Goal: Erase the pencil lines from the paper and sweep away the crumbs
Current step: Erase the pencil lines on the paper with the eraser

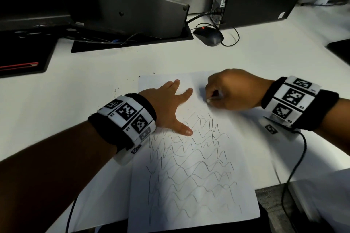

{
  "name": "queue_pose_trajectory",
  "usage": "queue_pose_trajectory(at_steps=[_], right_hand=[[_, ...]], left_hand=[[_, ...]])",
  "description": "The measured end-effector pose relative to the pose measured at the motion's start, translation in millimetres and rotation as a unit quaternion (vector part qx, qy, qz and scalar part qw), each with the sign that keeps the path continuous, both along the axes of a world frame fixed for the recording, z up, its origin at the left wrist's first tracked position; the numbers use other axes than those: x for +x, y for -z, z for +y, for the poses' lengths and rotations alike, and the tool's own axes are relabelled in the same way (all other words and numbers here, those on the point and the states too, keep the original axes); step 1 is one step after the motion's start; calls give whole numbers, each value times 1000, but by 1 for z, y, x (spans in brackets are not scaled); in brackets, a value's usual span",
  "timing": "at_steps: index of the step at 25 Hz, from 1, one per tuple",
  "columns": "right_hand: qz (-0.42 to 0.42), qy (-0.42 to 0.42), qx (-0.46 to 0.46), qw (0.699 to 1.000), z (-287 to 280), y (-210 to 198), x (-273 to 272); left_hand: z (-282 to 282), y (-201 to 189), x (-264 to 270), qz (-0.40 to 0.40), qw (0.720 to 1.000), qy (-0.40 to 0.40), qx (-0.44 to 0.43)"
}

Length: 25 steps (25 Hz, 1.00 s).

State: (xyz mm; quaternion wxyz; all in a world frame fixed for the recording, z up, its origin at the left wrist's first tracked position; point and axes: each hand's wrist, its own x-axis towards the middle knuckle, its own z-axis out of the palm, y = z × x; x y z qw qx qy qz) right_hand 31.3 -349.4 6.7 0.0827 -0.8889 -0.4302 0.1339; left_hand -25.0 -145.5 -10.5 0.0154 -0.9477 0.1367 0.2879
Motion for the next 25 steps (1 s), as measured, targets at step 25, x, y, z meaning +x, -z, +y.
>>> queue_pose_trajectory(at_steps=[25], right_hand=[[77,3,-12,997,2,-1,16]], left_hand=[[2,1,0,-5,1000,-1,0]])
